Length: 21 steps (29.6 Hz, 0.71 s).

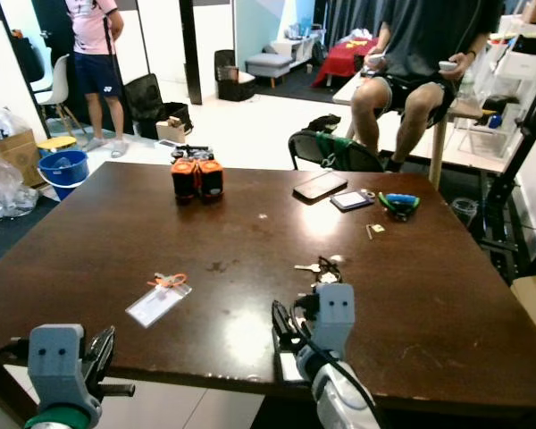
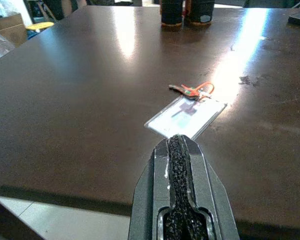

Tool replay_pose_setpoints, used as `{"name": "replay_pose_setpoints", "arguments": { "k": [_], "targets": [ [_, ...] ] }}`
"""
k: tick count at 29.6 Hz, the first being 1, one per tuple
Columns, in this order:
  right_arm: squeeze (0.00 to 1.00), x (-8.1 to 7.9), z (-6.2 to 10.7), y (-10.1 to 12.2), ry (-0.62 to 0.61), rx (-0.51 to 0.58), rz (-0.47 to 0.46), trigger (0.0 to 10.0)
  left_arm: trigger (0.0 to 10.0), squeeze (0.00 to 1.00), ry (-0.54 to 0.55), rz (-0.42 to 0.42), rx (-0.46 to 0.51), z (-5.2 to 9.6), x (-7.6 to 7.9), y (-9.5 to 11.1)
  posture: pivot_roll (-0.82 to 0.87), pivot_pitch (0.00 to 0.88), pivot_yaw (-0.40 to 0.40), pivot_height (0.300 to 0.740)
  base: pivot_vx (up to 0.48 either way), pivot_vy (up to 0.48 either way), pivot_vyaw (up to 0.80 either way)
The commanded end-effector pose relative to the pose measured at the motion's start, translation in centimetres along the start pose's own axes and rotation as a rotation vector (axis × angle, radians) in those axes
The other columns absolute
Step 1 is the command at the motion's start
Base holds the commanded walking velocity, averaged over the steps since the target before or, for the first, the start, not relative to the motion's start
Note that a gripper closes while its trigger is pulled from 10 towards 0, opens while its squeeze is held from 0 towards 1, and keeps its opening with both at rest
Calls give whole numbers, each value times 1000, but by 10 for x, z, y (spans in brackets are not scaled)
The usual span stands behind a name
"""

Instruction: Hang keys on a hook

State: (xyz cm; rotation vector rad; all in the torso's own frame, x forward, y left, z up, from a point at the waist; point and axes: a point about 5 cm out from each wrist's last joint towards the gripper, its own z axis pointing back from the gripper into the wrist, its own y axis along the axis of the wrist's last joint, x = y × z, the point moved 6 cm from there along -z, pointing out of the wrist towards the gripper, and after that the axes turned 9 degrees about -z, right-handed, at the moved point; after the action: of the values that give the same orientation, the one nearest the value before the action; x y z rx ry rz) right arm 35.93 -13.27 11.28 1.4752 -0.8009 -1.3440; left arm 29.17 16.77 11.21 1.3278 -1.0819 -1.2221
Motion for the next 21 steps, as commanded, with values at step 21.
{"name": "replay_pose_setpoints", "arguments": {
  "k": [21],
  "targets": [
    [0,6,4,-10,-25,-36,-9,10000,10000,0,-14,-25,-27,2,0,-6,-132,5,116,740,-12,0,0]
  ]
}}
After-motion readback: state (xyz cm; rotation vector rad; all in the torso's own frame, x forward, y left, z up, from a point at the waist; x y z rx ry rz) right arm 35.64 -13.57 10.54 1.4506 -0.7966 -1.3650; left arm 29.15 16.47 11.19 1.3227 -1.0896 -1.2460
